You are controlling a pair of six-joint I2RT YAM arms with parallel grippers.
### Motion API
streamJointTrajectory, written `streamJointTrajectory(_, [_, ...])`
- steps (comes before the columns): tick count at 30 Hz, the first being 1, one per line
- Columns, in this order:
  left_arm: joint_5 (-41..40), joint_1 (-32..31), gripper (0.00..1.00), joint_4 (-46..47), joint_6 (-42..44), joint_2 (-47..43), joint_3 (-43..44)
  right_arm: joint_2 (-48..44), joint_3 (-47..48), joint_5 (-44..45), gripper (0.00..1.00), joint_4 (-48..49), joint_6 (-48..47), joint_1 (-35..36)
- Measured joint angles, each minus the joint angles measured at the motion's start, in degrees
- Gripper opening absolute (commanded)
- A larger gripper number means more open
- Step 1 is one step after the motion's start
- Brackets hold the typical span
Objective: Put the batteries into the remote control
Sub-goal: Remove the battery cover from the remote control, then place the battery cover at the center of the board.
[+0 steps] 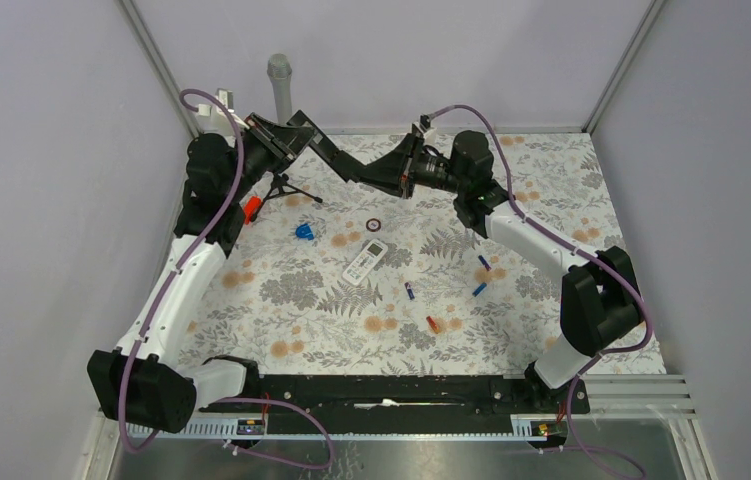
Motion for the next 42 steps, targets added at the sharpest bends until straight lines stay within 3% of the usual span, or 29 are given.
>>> streamJointTrajectory(12, [-0.9,0.0,0.0,-1.9,5.3,0.1,-0.8,-0.6,-1.8,2.1,0.0,6.8,-0.8,-4.5])
streamJointTrajectory(24, [2.6,0.0,0.0,-4.3,9.8,-0.1,-7.5,-0.8,-14.8,11.3,0.0,-17.4,-19.0,-11.7])
streamJointTrajectory(32, [7.5,0.0,0.0,-1.9,10.2,-0.4,-8.8,5.0,-15.6,16.7,0.0,-24.7,-24.8,-11.7])
streamJointTrajectory(36, [9.0,0.0,0.0,-1.5,10.5,-0.5,-9.4,7.0,-15.7,19.5,0.18,-27.7,-26.8,-11.7])
streamJointTrajectory(38, [9.7,0.0,0.0,-1.4,10.7,-0.5,-9.5,7.3,-15.7,20.6,0.34,-29.5,-27.5,-11.7])
streamJointTrajectory(39, [10.1,0.0,0.0,-1.3,10.9,-0.5,-9.5,7.3,-15.7,21.4,0.48,-30.3,-27.9,-11.7])
streamJointTrajectory(42, [11.4,0.0,0.0,-0.8,11.3,-0.5,-9.5,7.3,-15.7,23.1,0.7,-32.2,-29.2,-11.7])
